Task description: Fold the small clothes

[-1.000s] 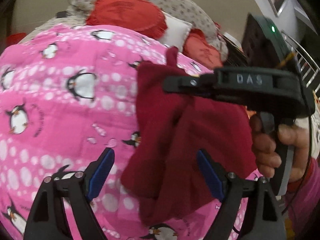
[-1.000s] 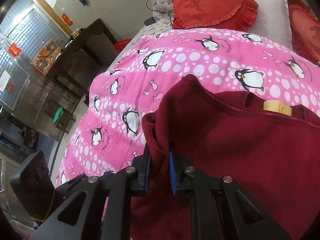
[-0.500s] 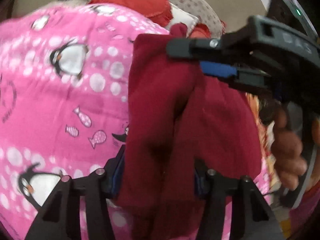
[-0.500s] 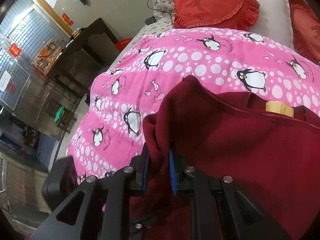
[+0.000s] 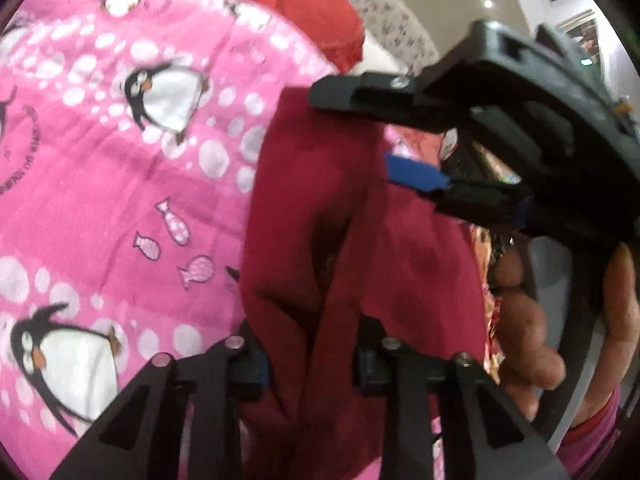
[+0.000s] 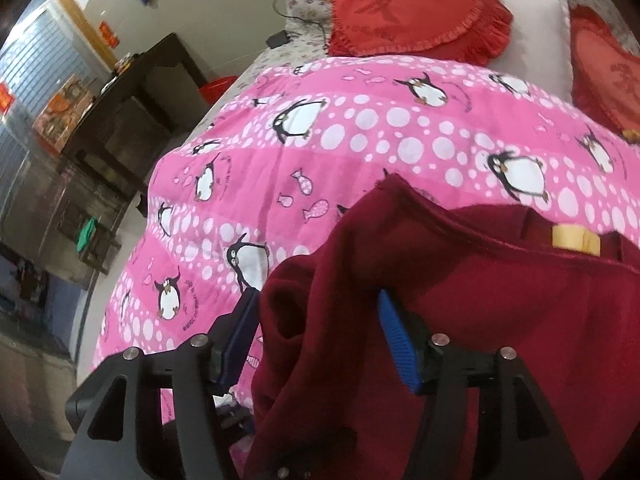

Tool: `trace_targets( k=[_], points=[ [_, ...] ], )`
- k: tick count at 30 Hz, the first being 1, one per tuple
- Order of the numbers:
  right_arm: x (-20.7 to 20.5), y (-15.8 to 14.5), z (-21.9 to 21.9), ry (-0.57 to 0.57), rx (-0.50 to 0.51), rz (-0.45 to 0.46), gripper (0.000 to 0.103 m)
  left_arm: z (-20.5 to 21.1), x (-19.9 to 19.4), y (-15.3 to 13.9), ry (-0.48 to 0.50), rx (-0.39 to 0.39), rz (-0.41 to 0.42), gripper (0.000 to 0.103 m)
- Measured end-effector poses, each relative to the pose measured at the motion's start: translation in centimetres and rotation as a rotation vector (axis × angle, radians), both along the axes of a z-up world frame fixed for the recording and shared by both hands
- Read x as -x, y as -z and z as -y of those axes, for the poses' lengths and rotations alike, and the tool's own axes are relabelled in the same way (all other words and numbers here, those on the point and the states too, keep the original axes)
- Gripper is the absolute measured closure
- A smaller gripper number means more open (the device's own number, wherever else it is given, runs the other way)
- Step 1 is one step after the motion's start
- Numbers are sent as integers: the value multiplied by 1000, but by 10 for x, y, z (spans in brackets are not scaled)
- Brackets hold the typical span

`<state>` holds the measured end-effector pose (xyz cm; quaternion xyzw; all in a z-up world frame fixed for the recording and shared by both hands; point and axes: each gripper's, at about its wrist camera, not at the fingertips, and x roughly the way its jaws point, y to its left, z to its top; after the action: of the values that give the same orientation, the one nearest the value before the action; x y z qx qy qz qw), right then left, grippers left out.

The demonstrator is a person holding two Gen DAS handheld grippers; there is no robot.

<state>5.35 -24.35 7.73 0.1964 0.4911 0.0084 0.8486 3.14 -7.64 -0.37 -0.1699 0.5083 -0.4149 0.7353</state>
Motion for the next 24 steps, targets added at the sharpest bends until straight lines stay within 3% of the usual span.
trace_targets(
  k=[4, 7, 13, 14, 16, 18, 19, 24],
  points=[
    [8, -15, 0, -14, 7, 25, 58, 5, 25, -22, 27, 49, 82, 77],
    [8, -23, -2, -42, 5, 13, 53, 13, 35, -32, 50, 26, 128, 77],
    [3, -9, -6, -86, 47, -108, 52, 20, 44, -41, 61, -10, 145, 77],
    [4, -5, -5, -94, 46, -124, 54, 21, 46, -42, 64, -20, 147, 77],
    [13, -4, 1, -95, 71, -105, 80, 24, 50, -47, 75, -40, 153, 77],
    [27, -16, 9, -101, 80, -36, 99, 30, 53, -56, 97, -57, 161, 77],
    [34, -24, 13, -102, 100, -8, 103, 35, 56, -64, 116, -63, 172, 77],
    [65, -62, 41, -128, 165, 70, 103, 80, 77, -102, 226, -116, 251, 77]
  ],
)
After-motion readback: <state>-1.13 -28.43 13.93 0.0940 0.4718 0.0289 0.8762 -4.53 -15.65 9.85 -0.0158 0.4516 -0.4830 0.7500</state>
